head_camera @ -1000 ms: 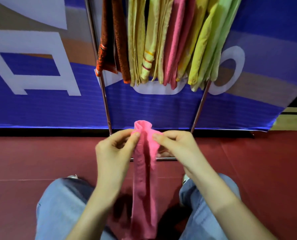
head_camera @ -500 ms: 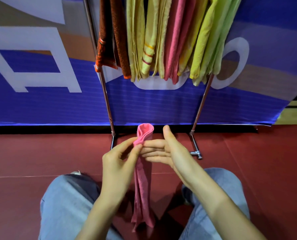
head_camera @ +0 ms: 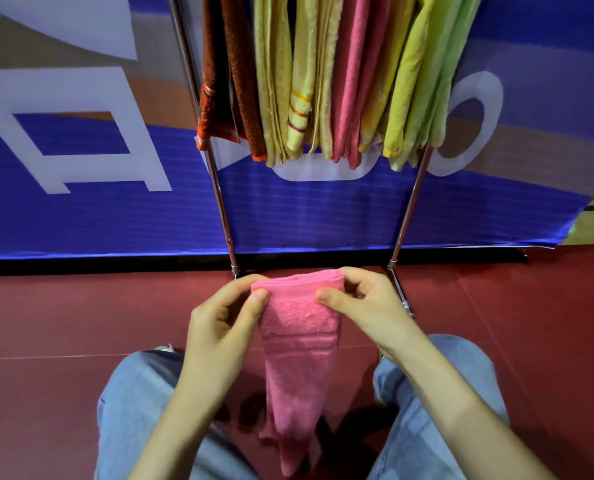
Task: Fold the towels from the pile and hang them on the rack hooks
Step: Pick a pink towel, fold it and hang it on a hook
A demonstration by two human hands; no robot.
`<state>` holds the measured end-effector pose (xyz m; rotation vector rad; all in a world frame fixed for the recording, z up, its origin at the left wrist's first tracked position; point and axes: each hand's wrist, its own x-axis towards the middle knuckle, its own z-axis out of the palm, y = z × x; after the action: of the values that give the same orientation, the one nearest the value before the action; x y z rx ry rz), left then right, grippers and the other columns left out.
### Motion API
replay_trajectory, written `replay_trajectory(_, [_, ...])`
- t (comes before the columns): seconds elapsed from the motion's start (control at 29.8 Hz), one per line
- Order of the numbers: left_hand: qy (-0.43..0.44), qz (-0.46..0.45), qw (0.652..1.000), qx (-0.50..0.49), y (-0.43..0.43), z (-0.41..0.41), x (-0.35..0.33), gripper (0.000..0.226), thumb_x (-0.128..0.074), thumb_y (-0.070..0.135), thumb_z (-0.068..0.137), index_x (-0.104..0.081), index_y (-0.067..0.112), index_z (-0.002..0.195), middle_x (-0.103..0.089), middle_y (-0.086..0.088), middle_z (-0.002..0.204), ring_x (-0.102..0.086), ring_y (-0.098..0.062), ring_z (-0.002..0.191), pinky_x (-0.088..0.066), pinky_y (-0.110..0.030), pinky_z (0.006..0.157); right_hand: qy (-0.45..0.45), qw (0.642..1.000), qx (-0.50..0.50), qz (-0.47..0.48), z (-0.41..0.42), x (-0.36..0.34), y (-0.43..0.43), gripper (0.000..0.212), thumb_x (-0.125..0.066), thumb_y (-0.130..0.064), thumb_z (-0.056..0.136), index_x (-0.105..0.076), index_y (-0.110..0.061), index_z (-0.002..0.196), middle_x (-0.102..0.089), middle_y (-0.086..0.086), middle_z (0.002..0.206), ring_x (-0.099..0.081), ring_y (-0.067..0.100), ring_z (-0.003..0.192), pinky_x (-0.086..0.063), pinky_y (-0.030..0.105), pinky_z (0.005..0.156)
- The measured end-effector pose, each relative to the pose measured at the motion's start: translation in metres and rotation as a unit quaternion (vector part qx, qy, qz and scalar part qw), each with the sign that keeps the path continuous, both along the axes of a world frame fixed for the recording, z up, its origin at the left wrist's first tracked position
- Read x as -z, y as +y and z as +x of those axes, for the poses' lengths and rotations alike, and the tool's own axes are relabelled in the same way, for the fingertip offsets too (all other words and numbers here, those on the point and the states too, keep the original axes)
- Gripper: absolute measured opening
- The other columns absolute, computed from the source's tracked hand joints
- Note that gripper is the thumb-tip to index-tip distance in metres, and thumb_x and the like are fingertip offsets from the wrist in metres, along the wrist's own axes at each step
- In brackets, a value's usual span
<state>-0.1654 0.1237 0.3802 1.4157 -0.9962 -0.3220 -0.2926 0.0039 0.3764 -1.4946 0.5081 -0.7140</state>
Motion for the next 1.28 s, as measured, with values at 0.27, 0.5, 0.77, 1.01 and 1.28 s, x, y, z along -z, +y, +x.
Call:
replay_trajectory(0.27, [0.020,0.033,0.999,0.009,0.005,0.012,0.003,0.018,-0.054,0.042,0.071,-0.063,0.028,0.077,-0.068,0.024,0.073,-0.056,0.009,0.067,-0.044,-0.005,0.065,-0.002,1.000,-0.002,0.030,0.001,0.009,0.009,0.034,-0.067,0.010,0.071,-0.052,-0.021,0.075,-0.063,-0.006,0.066,-0.057,0.004,0.062,-0.048,0.013,0.066])
replay_trajectory(0.5, [-0.118,0.175,0.965,0.153,-0.013,0.013,-0.021,0.031,-0.054,0.058,0.060,-0.065,0.035,0.079,-0.068,0.027,0.081,-0.060,0.011,0.073,-0.042,-0.003,0.067,0.005,0.999,-0.033,0.013,0.013,0.013,0.018,0.049,-0.062,0.013,0.074,-0.024,-0.017,0.068,-0.048,-0.014,0.042,-0.041,-0.001,0.050,-0.040,0.014,0.054])
replay_trajectory(0.77, [-0.191,0.177,0.955,0.143,-0.024,0.015,-0.025,0.036,-0.049,0.059,0.067,-0.064,0.029,0.077,-0.068,0.007,0.073,-0.062,-0.009,0.065,-0.050,-0.033,0.069,-0.014,0.999,-0.029,0.032,0.008,0.024,0.020,0.047,-0.067,0.008,0.070,-0.027,-0.017,0.066,-0.046,-0.011,0.052,-0.042,-0.003,0.050,-0.040,0.012,0.055])
replay_trajectory(1.01, [-0.210,0.084,0.973,0.053,-0.033,0.031,-0.074,0.017,-0.052,0.037,0.081,-0.056,0.031,0.065,-0.060,0.025,0.063,-0.051,0.007,0.060,-0.039,-0.007,0.059,0.080,0.983,-0.130,0.106,-0.003,0.072,0.019,0.027,-0.063,-0.005,0.077,-0.054,-0.022,0.097,-0.070,-0.022,0.077,-0.060,-0.010,0.077,-0.048,0.011,0.075])
replay_trajectory(1.28, [-0.272,0.005,0.960,-0.073,-0.042,0.073,-0.140,0.017,-0.050,0.034,0.084,-0.052,0.035,0.067,-0.057,0.034,0.054,-0.048,0.016,0.052,-0.035,-0.002,0.054,0.192,0.969,-0.096,0.124,-0.005,0.125,0.019,0.017,-0.059,-0.007,0.084,-0.062,-0.023,0.089,-0.063,-0.017,0.083,-0.059,-0.014,0.070,-0.045,0.007,0.071])
